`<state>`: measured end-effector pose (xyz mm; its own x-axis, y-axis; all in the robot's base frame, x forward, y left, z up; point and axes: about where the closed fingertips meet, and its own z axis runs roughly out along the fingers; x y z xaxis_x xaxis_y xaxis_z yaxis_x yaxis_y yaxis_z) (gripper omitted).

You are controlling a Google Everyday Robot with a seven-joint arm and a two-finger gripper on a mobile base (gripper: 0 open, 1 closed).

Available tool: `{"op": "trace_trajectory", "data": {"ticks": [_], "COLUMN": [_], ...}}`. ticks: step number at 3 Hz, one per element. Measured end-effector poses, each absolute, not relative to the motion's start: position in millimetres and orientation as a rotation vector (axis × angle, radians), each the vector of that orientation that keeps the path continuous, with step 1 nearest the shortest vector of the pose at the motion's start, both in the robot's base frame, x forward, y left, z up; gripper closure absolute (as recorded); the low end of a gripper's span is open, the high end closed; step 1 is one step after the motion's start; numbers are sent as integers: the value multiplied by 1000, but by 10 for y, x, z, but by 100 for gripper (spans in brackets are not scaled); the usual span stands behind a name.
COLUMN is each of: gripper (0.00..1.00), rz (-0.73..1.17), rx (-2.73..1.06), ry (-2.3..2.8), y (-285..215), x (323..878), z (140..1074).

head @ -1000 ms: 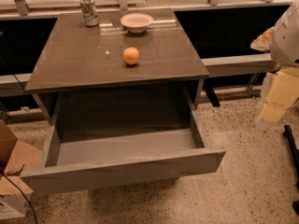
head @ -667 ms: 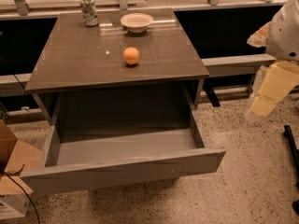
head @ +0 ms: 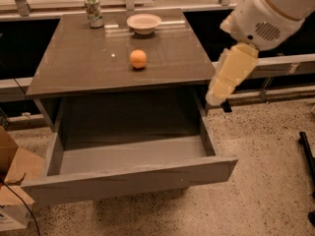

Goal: Place orange into top drawer

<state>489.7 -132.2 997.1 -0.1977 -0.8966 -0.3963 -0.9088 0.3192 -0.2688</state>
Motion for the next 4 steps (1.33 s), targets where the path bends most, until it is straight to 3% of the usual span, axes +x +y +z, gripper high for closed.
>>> {"op": "trace_trajectory", "data": {"ticks": [1, 4], "gripper": [0, 0], "rz": [112, 143], "rx": [-1595, -1495], "ry": [2065, 2018], "y": [-935, -665], "x": [5564, 5964], "z": [9833, 9733]}}
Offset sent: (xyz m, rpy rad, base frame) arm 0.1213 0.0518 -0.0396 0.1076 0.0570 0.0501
